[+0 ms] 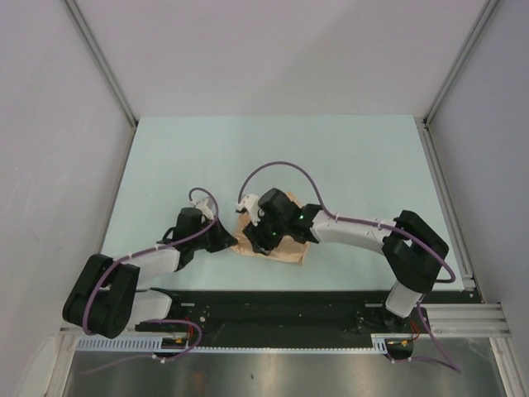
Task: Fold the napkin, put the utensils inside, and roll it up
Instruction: Roll the napkin with the utensil
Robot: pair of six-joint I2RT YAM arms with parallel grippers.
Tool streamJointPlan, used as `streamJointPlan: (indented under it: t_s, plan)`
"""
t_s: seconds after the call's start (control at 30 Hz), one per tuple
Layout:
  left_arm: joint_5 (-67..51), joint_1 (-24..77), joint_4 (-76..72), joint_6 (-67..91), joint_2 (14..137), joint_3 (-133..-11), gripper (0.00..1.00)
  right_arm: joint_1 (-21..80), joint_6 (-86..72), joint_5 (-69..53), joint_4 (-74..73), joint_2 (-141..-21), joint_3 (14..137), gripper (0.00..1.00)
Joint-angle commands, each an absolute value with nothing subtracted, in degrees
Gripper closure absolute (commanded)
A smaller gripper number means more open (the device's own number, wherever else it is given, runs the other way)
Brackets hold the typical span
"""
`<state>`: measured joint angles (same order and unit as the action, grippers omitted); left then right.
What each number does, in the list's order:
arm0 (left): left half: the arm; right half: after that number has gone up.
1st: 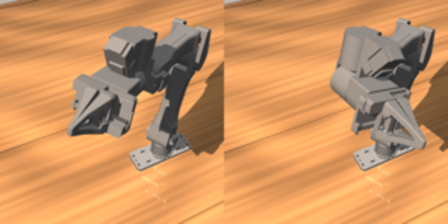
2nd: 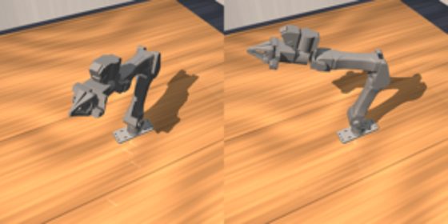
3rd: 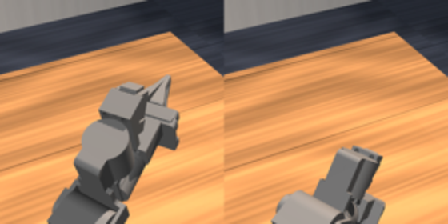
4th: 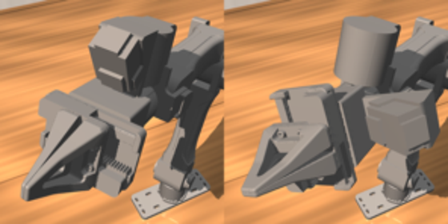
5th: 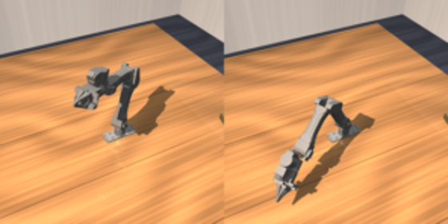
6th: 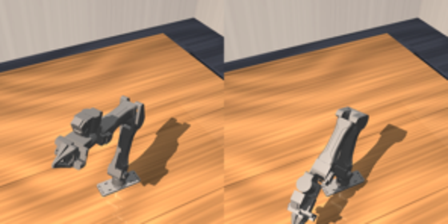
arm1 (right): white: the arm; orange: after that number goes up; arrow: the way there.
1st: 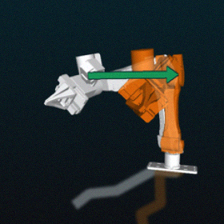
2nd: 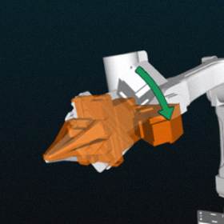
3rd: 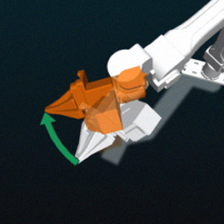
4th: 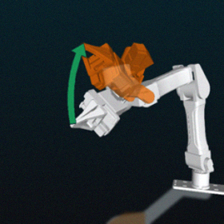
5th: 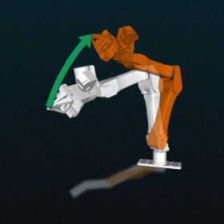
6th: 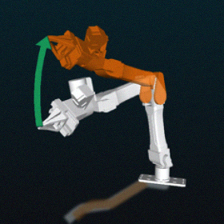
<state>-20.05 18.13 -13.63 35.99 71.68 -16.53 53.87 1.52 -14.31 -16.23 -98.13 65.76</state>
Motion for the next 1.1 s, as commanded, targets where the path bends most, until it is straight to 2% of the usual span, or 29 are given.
streamJointPlan:
  t_s: [0.0,0.63,0.77,0.87,0.97,1.0,1.07]
  plan:
    - [-17.93,18.02,-11.16,34.89,72.95,-18.37,0.99,59.93,8.69,-1.94,-7.22,-96.41,61.61,0.43]
    - [-19.16,18.02,-11.07,35.16,73.65,-19.42,1.0,61.35,12.39,1.23,-7.03,-105.03,62.58,0.43]
    - [-20.04,18.02,-12.21,35.68,72.95,-19.77,0.97,60.65,11.34,0.62,-10.45,-106.78,63.45,0.45]
    - [-19.87,18.02,-12.13,36.03,71.81,-20.48,0.89,60.29,9.85,-0.86,-13.08,-107.93,63.98,0.51]
    - [-18.03,18.02,-10.47,36.21,69.8,-21.27,0.76,59.59,7.66,-2.54,-15.81,-109.24,64.34,0.66]
    - [-17.23,17.93,-9.76,36.12,69.09,-21.7,0.68,59.33,7.04,-4.55,-16.43,-109.42,64.34,0.74]
    - [-15.3,17.84,-7.84,36.12,66.46,-21.97,0.57,58.37,5.46,-7.54,-17.4,-109.69,63.81,0.79]
